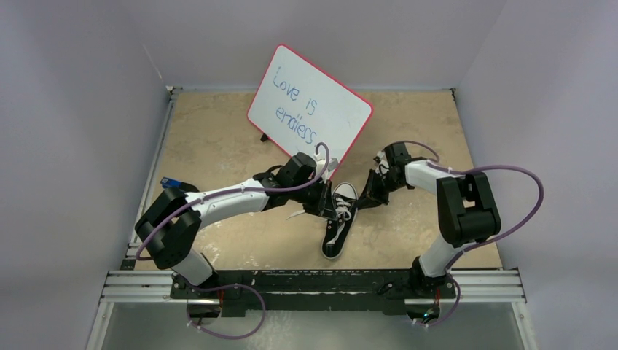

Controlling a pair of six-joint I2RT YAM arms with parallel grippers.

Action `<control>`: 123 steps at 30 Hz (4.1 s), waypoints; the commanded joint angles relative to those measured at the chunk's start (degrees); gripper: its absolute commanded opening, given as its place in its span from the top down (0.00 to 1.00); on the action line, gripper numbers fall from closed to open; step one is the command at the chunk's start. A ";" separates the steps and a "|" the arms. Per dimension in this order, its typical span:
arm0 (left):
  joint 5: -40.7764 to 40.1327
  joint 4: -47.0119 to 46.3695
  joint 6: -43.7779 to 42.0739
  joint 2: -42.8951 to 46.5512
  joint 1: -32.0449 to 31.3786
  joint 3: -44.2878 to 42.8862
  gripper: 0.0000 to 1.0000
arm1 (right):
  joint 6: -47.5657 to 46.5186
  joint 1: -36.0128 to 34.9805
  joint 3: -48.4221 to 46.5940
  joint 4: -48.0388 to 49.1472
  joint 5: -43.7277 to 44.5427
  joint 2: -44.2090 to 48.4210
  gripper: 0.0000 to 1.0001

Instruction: Tie the shoes

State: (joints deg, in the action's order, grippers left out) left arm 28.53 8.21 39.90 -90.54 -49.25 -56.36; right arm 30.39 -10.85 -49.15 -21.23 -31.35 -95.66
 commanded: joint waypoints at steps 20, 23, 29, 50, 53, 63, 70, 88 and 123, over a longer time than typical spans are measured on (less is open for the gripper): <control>6.82 -7.23 1.13 -0.18 2.39 -9.56 1.00 | -12.94 -0.22 -2.16 -6.07 0.86 21.59 0.45; 8.11 -9.24 1.92 -0.58 3.55 -9.48 1.00 | -8.77 -0.76 6.31 7.27 -3.09 31.03 0.45; 9.91 -11.67 3.80 -0.60 6.25 -9.12 1.00 | -8.10 -6.30 21.04 29.08 -3.35 43.61 0.47; 13.77 -12.01 3.84 0.05 6.98 -7.06 1.00 | -3.09 -16.04 28.80 60.53 9.13 39.89 0.58; 13.65 -11.93 3.46 0.06 6.98 -7.45 1.00 | -2.75 -16.04 28.44 59.31 8.08 40.04 0.87; -13.45 -2.14 -17.57 20.25 7.34 9.60 0.49 | 1.92 -15.98 28.55 49.80 7.96 41.02 1.00; -21.59 -14.92 -30.57 19.89 3.74 20.69 0.47 | 3.48 -15.83 28.34 48.46 7.76 41.63 1.00; -24.19 -34.15 -40.78 -3.51 -2.49 17.97 0.46 | 5.58 -15.22 27.25 44.64 7.19 42.39 1.00; -38.30 10.34 -12.39 17.87 -0.16 7.21 1.00 | 10.82 -10.02 -2.58 -27.62 42.07 31.39 1.00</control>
State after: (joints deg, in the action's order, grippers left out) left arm -4.80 14.35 23.64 -72.88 -51.03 -46.85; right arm 39.13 -23.86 -50.02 -40.95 4.16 -63.51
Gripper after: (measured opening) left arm 0.009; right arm 0.007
